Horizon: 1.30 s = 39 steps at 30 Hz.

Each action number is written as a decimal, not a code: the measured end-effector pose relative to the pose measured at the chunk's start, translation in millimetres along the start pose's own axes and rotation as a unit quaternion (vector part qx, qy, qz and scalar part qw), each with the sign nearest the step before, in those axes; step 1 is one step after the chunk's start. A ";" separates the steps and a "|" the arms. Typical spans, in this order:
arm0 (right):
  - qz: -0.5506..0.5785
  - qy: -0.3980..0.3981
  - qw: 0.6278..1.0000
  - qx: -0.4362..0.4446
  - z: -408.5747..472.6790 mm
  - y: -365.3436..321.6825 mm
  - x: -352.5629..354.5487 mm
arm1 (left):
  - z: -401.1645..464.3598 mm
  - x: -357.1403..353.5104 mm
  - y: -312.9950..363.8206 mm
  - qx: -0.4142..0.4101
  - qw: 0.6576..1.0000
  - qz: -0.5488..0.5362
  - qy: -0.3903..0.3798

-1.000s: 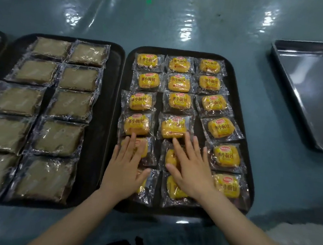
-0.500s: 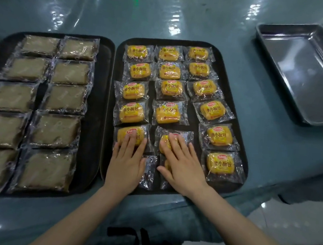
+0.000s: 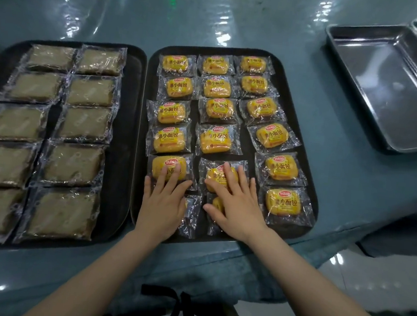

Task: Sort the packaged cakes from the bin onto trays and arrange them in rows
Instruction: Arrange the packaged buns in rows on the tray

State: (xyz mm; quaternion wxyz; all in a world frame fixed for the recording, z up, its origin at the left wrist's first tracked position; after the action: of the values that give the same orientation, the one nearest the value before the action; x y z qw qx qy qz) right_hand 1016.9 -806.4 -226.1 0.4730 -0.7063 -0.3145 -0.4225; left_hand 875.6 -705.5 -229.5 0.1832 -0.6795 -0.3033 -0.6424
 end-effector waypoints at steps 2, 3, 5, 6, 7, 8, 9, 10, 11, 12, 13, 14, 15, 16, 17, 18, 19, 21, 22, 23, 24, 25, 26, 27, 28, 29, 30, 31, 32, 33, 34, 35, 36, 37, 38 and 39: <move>0.003 0.001 1.000 -0.004 1.7 -1.2 1.0 | -1.0 0.5 0.0 0.011 1.000 -0.005 0.006; -0.003 0.003 1.000 -0.004 2.6 -1.1 1.5 | -1.3 0.3 -0.4 0.023 1.000 -0.010 0.009; -0.018 0.002 1.000 -0.002 3.9 -0.1 1.7 | -2.7 -1.1 -1.9 0.053 0.998 -0.013 0.011; -0.020 0.001 1.000 -0.003 4.5 0.5 1.4 | -3.5 -1.8 -2.0 0.064 0.998 -0.012 0.011; -0.019 0.000 1.000 -0.004 4.9 0.9 1.2 | -4.4 -2.5 -1.7 0.072 0.997 -0.015 0.012; -0.017 -0.002 1.000 -0.003 5.5 0.8 1.0 | -5.1 -2.9 -1.3 0.079 0.997 -0.022 0.013; -0.014 -0.003 1.000 -0.002 5.8 0.5 0.8 | -5.7 -3.3 -1.0 0.084 0.996 -0.031 0.012; -0.010 -0.006 1.000 0.000 6.1 0.4 0.9 | -6.1 -3.6 -0.8 0.088 0.995 -0.038 0.010; -0.005 -0.010 1.000 0.003 6.4 0.9 1.2 | -6.1 -3.9 -0.7 0.089 0.995 -0.041 0.008; 0.003 -0.017 1.000 0.008 6.7 2.2 1.9 | -6.0 -4.2 -0.4 0.089 0.995 -0.042 0.007; 0.012 -0.028 0.999 0.015 7.1 3.9 2.6 | -6.0 -4.4 -0.4 0.089 0.995 -0.042 0.006; 0.018 -0.039 0.999 0.023 8.0 6.0 3.6 | -5.9 -4.3 -0.5 0.089 0.995 -0.042 0.007; 0.020 -0.049 0.998 0.032 9.3 7.9 4.7 | -5.2 -4.0 -0.4 0.090 0.995 -0.041 0.009; 0.019 -0.057 0.997 0.039 10.8 9.3 5.8 | -4.2 -3.2 -0.1 0.088 0.995 -0.038 0.010; 0.017 -0.063 0.997 0.044 12.2 10.3 7.0 | -2.3 -2.2 0.7 0.085 0.996 -0.034 0.009; 0.015 -0.065 0.997 0.047 13.6 10.7 8.1 | 0.8 -1.2 1.6 0.078 0.997 -0.027 0.006; 0.013 -0.067 0.997 0.047 14.6 10.4 9.0 | 4.5 -0.4 2.6 0.069 0.997 -0.017 0.000; 0.016 -0.066 0.997 0.048 14.9 8.6 10.5 | 11.3 0.0 5.2 0.046 0.999 0.019 -0.020; 0.020 -0.059 0.997 0.048 14.4 7.9 11.5 | 13.7 -0.1 6.2 0.037 0.998 0.039 -0.028; 0.024 -0.050 0.997 0.049 13.3 7.7 12.9 | 14.9 0.0 6.3 0.031 0.998 0.051 -0.033; 0.027 -0.038 0.998 0.048 12.0 8.2 14.9 | 15.1 0.2 6.0 0.030 0.997 0.055 -0.036; 0.030 -0.026 0.998 0.045 10.3 9.5 17.3 | 14.4 0.5 5.6 0.029 0.997 0.053 -0.037; 0.034 -0.015 0.999 0.040 8.7 11.8 20.0 | 12.8 1.1 5.2 0.027 0.998 0.049 -0.036; 0.036 -0.006 0.999 0.033 6.7 14.3 22.5 | 10.7 1.8 4.9 0.025 0.998 0.044 -0.035; 0.036 0.003 0.999 0.026 4.6 17.3 25.2 | 8.7 3.0 4.8 0.023 0.999 0.038 -0.032; 0.033 0.015 0.999 0.018 2.3 20.7 27.9 | 7.4 4.7 4.6 0.021 0.999 0.029 -0.027; 0.028 0.032 0.999 0.005 -0.3 25.4 31.0 | 6.9 6.8 4.7 0.019 0.999 0.022 -0.022; 0.023 0.051 0.998 -0.015 -3.1 32.2 34.5 | 7.2 9.4 5.6 0.016 1.000 0.016 -0.016; 0.017 0.070 0.997 -0.040 -6.2 41.5 38.2 | 8.4 12.5 7.3 0.014 1.000 0.009 -0.009; 0.009 0.084 0.994 -0.069 -9.0 52.8 41.6 | 10.2 15.4 9.5 0.012 1.000 0.000 -0.003; 0.002 0.093 0.991 -0.096 -11.2 65.3 44.8 | 13.1 18.0 12.3 0.010 1.000 -0.008 -0.001; -0.003 0.095 0.988 -0.120 -12.8 77.3 47.0 | 16.0 19.8 15.3 0.005 1.000 -0.012 0.000; -0.007 0.091 0.986 -0.138 -13.4 88.3 48.8 | 19.7 21.5 19.2 -0.001 1.000 -0.012 0.000; -0.008 0.083 0.985 -0.148 -13.3 96.3 49.3 | 23.1 23.1 23.1 -0.007 1.000 -0.011 0.002; -0.008 0.072 0.986 -0.151 -12.6 101.3 48.8 | 26.3 24.7 27.0 -0.013 1.000 -0.010 0.003; -0.007 0.064 0.987 -0.147 -12.1 103.6 47.9 | 29.6 26.3 31.2 -0.018 1.000 -0.010 0.004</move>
State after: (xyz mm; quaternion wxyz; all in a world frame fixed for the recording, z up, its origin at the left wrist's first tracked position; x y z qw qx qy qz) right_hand 1122.0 -852.3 -222.6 0.3798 -0.7374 -0.2229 -0.5122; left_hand 918.1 -705.4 -202.4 0.1657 -0.6774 -0.2975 -0.6521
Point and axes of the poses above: each hand's wrist, its own z-axis towards the middle knuckle, its own x-axis out of the back of the hand, y = z × x, the point moved 5 cm from there along z, towards the middle knuckle, and after that the axes turned 6 degrees about z, right-handed, at the moved point
